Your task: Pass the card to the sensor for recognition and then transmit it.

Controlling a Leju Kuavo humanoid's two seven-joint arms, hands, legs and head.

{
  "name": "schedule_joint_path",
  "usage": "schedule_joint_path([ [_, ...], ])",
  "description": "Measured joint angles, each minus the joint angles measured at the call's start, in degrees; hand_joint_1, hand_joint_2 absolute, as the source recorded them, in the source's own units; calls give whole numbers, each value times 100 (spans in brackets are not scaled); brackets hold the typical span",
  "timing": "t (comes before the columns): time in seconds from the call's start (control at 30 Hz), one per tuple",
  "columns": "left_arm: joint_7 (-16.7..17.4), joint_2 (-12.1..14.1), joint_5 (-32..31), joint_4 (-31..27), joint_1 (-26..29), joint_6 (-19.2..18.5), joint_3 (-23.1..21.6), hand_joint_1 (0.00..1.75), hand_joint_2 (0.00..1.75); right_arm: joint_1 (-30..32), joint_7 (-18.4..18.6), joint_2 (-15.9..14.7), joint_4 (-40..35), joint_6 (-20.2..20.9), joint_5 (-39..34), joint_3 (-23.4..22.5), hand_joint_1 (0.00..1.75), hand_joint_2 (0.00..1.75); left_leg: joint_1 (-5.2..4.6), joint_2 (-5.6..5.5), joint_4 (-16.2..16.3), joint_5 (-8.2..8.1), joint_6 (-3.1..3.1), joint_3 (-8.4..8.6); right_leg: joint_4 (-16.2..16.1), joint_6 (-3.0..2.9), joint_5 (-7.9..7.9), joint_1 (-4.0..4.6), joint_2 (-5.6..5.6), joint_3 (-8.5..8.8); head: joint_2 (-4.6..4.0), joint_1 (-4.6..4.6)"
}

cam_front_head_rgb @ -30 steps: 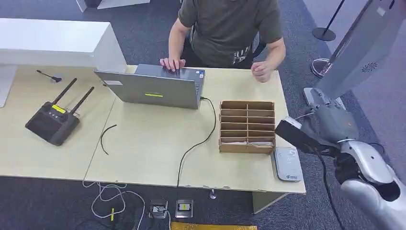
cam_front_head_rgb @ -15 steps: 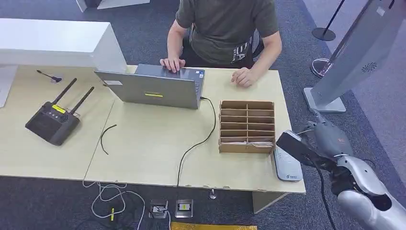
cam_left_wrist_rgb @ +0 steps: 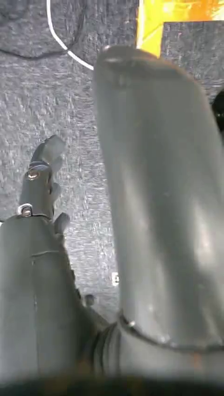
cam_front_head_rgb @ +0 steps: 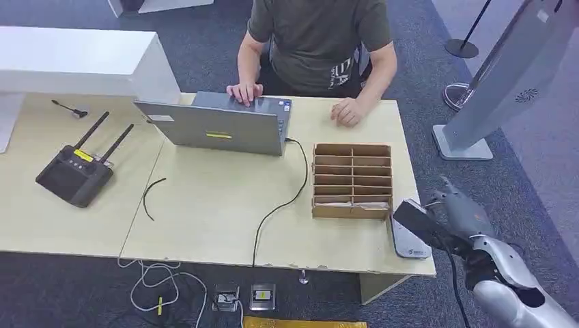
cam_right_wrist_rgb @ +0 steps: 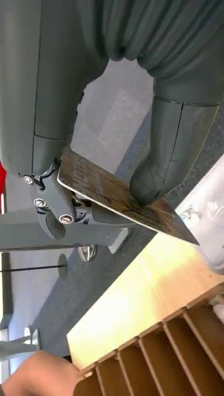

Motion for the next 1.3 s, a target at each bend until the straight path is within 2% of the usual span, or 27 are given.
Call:
schedule_joint_path([
  [0.67,258,0,-234,0,-69,-105,2,0,0,340,-208,175,523,-245,-306,61,175,175,0,1,0,0,0,1,0,0,0,0,1,0,0,-2],
  [0.93,273,24,-256,-15,-105,-92,2,0,0,319,-190,175,715,-665,-612,293,175,175,0,2,0,0,0,0,1,0,0,0,2,1,0,-2],
  [1.3,299,101,-232,-20,-95,-125,2,0,0,155,-214,225,1003,-969,-1111,798,175,175,0,1,0,0,0,0,1,0,0,0,1,1,0,0],
])
